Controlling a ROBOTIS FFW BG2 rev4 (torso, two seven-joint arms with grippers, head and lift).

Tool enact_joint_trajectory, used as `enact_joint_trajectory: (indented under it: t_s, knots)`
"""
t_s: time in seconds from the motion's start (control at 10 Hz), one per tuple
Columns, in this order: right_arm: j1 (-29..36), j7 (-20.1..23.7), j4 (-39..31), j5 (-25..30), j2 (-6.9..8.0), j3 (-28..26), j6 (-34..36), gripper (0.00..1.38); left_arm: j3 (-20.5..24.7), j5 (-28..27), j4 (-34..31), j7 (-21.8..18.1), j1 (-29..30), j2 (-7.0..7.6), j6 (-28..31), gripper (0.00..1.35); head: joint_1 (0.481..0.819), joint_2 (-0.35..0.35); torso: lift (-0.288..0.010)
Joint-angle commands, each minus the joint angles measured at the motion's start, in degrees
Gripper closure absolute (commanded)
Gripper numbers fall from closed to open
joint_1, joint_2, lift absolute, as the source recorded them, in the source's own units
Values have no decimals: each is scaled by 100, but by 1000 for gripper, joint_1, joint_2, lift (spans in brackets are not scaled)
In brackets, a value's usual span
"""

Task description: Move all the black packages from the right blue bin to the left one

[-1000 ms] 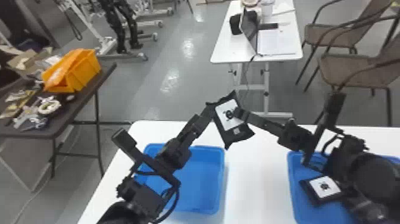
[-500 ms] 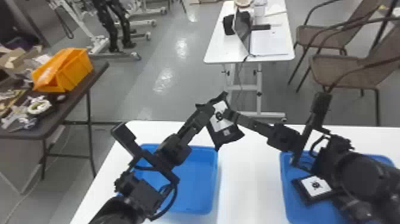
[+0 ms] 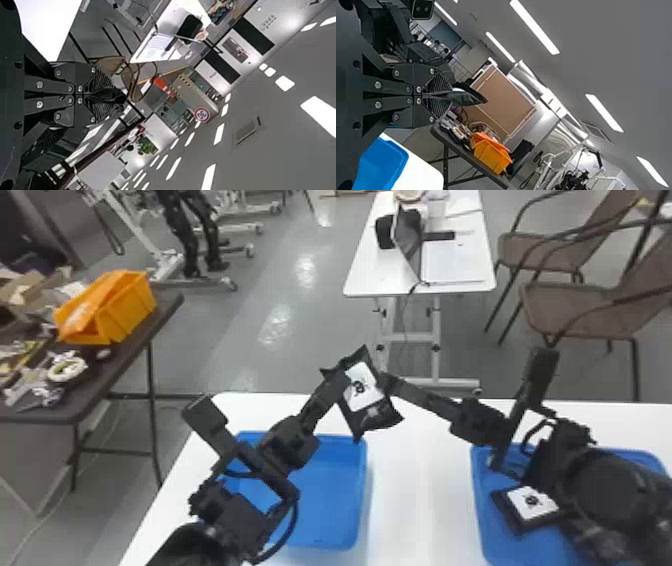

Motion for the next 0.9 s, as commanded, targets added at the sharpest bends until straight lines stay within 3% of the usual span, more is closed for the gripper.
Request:
enact_joint_trajectory:
  t_s: [0.0,0.2,0.3,0.4,0.6,0.8]
  knots:
    - [8,-9,-3,36,0,0,-13,1176,28,-35,-6,-14,33,-93,-77,1219,695,246,-40]
    - [192,-281,-266,352,0,-211,-101,55,107,-185,-6,39,42,-76,-157,1219,695,250,-40]
    - [509,-773,-890,1178,35,-633,-101,-2,212,-413,-6,127,121,-84,-253,1220,695,251,-40]
    - [957,-1415,-1690,2110,79,-993,-162,65,291,-791,-6,320,262,-93,-403,1219,695,243,-40]
    - [1757,-2118,-2552,3244,281,-1389,-593,67,362,-2303,38,725,569,-199,-622,1220,695,217,-40]
    - [2390,-2496,-2859,3868,396,-1485,-1129,78,388,-4122,117,751,789,-460,-860,1219,695,204,-40]
